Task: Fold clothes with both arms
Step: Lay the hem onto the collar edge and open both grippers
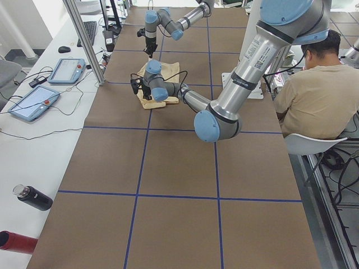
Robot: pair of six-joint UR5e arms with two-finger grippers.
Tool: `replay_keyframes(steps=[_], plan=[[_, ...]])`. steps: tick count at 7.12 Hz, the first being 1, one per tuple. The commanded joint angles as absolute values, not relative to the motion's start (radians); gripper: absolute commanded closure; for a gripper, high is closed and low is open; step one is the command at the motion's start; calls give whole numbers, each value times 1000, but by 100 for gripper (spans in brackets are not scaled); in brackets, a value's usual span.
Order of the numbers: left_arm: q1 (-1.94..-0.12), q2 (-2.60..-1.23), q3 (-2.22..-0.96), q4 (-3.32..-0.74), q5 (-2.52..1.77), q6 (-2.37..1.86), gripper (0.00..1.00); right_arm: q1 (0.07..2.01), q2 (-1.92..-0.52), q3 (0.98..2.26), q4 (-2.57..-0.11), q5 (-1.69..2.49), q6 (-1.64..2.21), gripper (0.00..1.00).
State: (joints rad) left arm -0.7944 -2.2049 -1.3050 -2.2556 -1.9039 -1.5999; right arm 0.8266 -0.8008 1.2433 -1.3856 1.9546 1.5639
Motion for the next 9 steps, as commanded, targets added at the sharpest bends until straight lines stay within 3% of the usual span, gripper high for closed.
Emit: replay_keyframes(steps=[1,4,5,6,8,9], plan=[[-793,-2282,-1169,-2279,-1818,-1582,100,822,-757,1126,-1325,1934,1542,100],[-792,-2281,-1152,-2280,-1815,-1546,100,802,-746,1097,-1324,1887,1528,100],[-792,-2281,-1152,-2281,-1815,-1545,89,802,-744,1097,-1324,1887,1528,64],[-790,-2280,-1154,-2287,-1815,-1543,81,802,-730,1097,-1324,1887,1535,47],[-795,-2269,-1154,-2339,-1816,-1543,69,804,-726,1100,-1283,1885,1540,30],[-808,-2269,-1160,-2350,-1816,-1540,68,808,-730,1118,-1264,1887,1548,24]])
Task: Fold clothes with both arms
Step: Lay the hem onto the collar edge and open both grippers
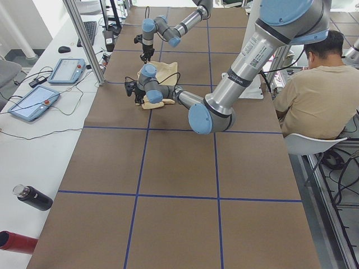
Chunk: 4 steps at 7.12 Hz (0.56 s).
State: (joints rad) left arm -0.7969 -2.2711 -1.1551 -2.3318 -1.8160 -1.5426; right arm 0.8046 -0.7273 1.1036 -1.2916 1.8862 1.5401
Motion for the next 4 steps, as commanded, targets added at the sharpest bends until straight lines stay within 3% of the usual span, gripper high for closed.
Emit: replay_keyframes(steps=[1,3,4], plan=[[-836,-2257,-1228,-2338,-1845,-1540,67,828,-745,1194,-1272,1896,1564,23],[-838,-2116,-1434,-2342,-1878,-1543,62,810,-1003,1547,-1266,1904,1653,23],[-838,-2111,-1436,-2347,-1876,-1542,62,781,-1100,1680,-1264,1898,1725,21]])
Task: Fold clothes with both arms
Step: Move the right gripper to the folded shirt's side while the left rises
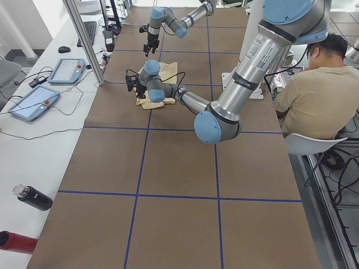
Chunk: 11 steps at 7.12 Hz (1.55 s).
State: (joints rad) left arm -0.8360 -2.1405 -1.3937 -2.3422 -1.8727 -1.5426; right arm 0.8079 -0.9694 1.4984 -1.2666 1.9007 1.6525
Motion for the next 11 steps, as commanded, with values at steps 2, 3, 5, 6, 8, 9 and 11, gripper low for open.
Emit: replay_keyframes(steps=[2,3,5,6,8,9,11], plan=[[-853,-2106,-1442,-2347,-1868,-1539,63,692,-1189,1811,-1262,1853,1932,22],[-854,-2106,-1448,-2345,-1862,-1537,63,607,-1199,1806,-1262,1729,2015,23],[-856,-2105,-1447,-2344,-1826,-1503,63,529,-1193,1766,-1262,1658,2056,23],[-856,-2105,-1450,-2344,-1825,-1505,63,514,-1198,1761,-1262,1657,2054,24],[-857,-2091,-1450,-2342,-1824,-1503,63,512,-1200,1723,-1262,1657,2052,25],[-861,-2088,-1456,-2342,-1821,-1503,64,511,-1195,1721,-1262,1657,2052,27],[-862,-2085,-1456,-2341,-1809,-1503,65,511,-1190,1718,-1262,1655,2057,55]])
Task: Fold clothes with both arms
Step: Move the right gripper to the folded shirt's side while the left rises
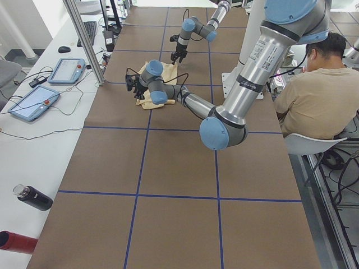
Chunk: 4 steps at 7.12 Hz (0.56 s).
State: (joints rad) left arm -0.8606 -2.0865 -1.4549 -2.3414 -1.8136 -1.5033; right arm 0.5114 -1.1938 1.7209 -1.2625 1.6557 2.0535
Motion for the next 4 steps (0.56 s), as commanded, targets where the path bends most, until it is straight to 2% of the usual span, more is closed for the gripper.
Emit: replay_keyframes(steps=[1,4], plan=[[-862,-2073,-1456,-2341,-1807,-1503,65,511,-1190,1718,-1262,1657,2056,100],[-859,-2050,-1456,-2342,-1780,-1502,65,514,-1190,1718,-1262,1661,2045,100]])
